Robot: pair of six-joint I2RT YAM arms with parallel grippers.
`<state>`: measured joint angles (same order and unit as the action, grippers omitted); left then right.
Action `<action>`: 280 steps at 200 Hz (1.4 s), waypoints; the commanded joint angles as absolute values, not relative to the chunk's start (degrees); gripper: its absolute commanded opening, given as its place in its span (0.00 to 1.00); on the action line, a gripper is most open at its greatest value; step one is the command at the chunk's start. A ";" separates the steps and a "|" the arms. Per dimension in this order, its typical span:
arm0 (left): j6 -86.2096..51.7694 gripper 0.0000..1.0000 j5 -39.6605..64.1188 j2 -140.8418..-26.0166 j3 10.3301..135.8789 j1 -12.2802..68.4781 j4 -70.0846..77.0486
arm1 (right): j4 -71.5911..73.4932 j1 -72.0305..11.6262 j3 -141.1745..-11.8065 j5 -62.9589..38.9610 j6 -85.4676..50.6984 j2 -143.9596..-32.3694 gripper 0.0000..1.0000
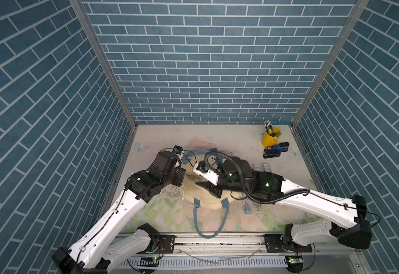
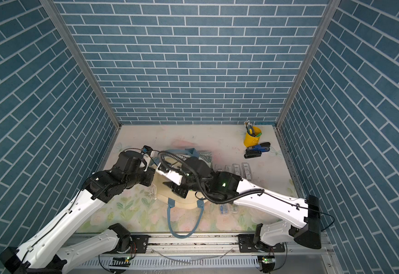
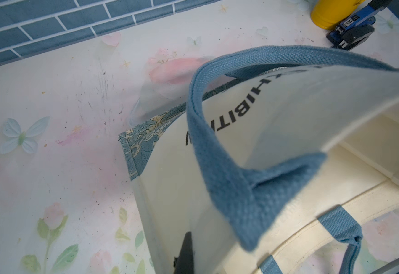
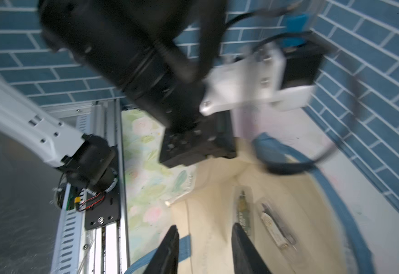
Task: Take out the compass set from the canvas bag
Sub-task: Adjust the canvas bag at the center of the board, then pick up the compass set from the canvas bag.
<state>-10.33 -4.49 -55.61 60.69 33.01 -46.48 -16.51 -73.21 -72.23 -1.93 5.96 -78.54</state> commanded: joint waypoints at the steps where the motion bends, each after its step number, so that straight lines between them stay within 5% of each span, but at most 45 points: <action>1: -11.05 0.00 -3.45 -54.87 63.02 33.05 -44.91 | -9.69 -73.04 -67.12 -1.05 7.69 -82.96 0.37; 50: -10.83 0.00 -3.55 -53.01 61.76 33.09 -45.09 | -0.85 -70.63 -58.79 2.70 6.58 -89.17 0.36; 149: -10.16 0.00 -1.86 -51.32 59.33 33.09 -44.08 | -0.17 -63.01 -61.95 -1.37 -1.51 -99.95 0.37; 280: -8.11 0.00 -1.26 -53.52 57.53 33.05 -41.05 | -0.62 -57.98 -69.13 -0.50 -4.37 -111.33 0.70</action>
<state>-9.04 -2.92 -53.93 58.17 32.97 -44.51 -0.84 -59.00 -65.41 -0.84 -2.90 -108.47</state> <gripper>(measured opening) 0.053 0.651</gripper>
